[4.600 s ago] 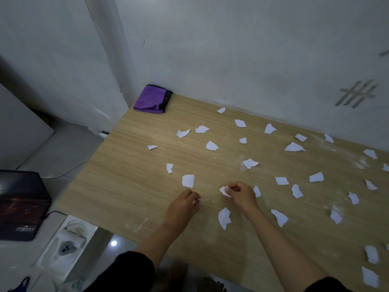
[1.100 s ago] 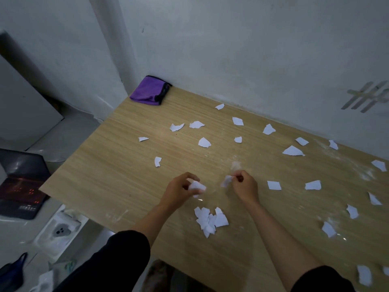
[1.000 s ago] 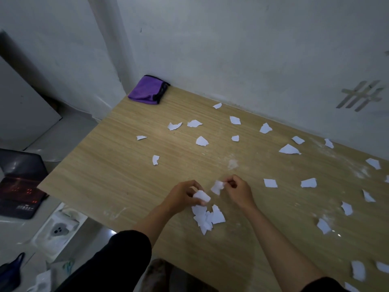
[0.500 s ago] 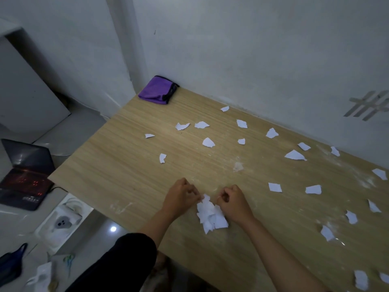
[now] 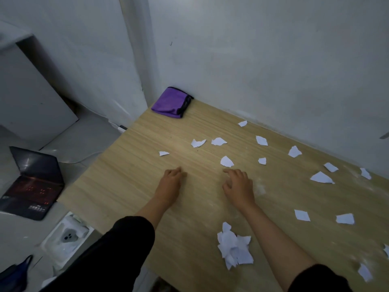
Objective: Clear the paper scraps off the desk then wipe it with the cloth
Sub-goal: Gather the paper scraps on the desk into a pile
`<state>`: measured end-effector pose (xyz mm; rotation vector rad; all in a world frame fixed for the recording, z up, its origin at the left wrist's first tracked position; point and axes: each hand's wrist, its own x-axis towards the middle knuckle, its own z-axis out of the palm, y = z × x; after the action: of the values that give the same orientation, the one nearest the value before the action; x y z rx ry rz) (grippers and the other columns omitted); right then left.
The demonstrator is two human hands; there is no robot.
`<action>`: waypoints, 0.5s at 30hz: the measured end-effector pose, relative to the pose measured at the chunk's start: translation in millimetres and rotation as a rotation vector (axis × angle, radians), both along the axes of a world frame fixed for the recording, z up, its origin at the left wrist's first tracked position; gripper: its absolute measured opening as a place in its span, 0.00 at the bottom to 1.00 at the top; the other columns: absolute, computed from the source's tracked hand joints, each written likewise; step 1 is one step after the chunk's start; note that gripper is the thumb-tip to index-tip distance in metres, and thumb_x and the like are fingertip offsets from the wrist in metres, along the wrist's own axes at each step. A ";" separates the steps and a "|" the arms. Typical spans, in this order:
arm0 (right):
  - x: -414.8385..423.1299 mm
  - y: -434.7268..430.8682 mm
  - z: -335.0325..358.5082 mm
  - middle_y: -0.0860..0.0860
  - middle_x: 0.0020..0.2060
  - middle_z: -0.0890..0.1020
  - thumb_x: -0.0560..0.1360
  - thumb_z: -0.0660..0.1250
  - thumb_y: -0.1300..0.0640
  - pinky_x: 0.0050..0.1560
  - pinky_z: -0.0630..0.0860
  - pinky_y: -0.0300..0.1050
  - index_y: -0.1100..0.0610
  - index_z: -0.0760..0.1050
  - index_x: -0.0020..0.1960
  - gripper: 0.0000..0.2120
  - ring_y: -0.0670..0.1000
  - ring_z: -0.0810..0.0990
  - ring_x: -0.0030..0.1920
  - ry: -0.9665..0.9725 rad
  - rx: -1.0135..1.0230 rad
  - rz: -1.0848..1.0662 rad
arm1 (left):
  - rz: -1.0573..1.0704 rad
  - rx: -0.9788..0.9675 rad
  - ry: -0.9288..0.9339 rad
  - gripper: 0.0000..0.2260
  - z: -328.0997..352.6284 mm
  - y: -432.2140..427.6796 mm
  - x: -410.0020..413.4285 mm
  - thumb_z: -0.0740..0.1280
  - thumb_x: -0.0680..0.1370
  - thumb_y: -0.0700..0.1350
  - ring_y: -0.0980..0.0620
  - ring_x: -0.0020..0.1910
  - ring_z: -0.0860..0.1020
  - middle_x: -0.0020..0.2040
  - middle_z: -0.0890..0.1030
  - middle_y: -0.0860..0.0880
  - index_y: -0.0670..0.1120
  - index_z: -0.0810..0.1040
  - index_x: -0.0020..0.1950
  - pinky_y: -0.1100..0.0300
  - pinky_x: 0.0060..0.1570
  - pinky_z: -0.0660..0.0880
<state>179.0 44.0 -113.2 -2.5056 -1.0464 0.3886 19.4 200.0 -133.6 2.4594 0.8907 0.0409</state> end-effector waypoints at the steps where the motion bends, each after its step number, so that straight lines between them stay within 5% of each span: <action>1: 5.7 8.8 1.3 0.51 0.63 0.73 0.74 0.60 0.60 0.62 0.63 0.49 0.53 0.67 0.67 0.21 0.53 0.68 0.63 0.007 -0.017 -0.012 | 0.002 -0.003 -0.033 0.19 -0.7 3.4 0.2 0.57 0.76 0.31 0.42 0.65 0.67 0.69 0.70 0.42 0.42 0.72 0.66 0.54 0.64 0.66; 5: 22.0 33.4 0.6 0.53 0.75 0.55 0.76 0.58 0.62 0.71 0.56 0.48 0.55 0.54 0.74 0.29 0.52 0.54 0.74 0.218 -0.039 -0.014 | -0.016 -0.025 -0.110 0.13 -1.7 17.0 3.0 0.62 0.74 0.30 0.44 0.52 0.72 0.52 0.79 0.41 0.40 0.80 0.54 0.55 0.51 0.71; 8: 24.6 40.5 -2.2 0.51 0.76 0.46 0.78 0.56 0.63 0.71 0.54 0.44 0.54 0.46 0.75 0.30 0.51 0.48 0.75 0.334 -0.033 -0.042 | -0.028 -0.043 -0.109 0.18 -3.8 24.8 6.9 0.59 0.71 0.26 0.49 0.46 0.68 0.50 0.77 0.42 0.40 0.79 0.54 0.61 0.45 0.67; 13: 27.1 47.5 -12.6 0.55 0.69 0.66 0.77 0.58 0.60 0.66 0.60 0.47 0.57 0.58 0.73 0.25 0.58 0.61 0.67 0.114 -0.050 -0.101 | -0.027 -0.098 0.002 0.10 -2.8 36.6 14.3 0.64 0.75 0.34 0.43 0.54 0.70 0.51 0.76 0.40 0.40 0.75 0.56 0.57 0.52 0.70; 15: 27.5 50.3 -18.4 0.57 0.62 0.71 0.76 0.59 0.63 0.62 0.64 0.45 0.59 0.67 0.68 0.20 0.57 0.65 0.61 0.055 -0.002 -0.114 | 0.028 -0.064 -0.102 0.06 -2.0 45.6 14.4 0.66 0.75 0.37 0.42 0.53 0.71 0.49 0.76 0.38 0.38 0.78 0.50 0.50 0.53 0.73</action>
<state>206.4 94.3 -131.7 -2.5268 -0.8778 0.4221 33.8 245.7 -135.6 2.3631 0.8692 0.1443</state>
